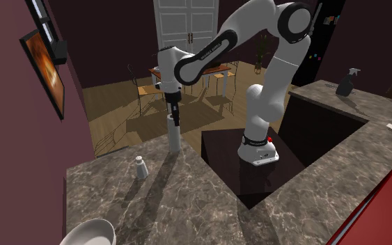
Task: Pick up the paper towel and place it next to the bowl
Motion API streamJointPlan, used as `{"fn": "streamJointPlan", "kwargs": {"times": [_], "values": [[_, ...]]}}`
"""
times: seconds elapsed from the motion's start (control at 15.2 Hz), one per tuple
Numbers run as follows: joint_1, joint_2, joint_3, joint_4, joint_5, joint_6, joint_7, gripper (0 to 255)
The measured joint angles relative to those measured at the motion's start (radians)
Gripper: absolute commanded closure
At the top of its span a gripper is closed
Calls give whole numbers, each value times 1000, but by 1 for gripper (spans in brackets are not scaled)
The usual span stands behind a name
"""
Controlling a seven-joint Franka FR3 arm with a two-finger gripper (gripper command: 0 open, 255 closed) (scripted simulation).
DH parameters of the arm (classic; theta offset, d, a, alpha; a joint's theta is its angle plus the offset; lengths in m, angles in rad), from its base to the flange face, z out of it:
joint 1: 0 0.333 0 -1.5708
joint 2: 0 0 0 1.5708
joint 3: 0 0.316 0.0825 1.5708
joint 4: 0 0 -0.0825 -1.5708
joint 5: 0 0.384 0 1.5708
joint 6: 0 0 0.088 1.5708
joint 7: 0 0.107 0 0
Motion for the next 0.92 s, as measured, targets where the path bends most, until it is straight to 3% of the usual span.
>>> {"fn": "streamJointPlan", "kwargs": {"times": [0.92], "values": [[-2, -78, 6, 115, -6, -193, 12, 255]]}}
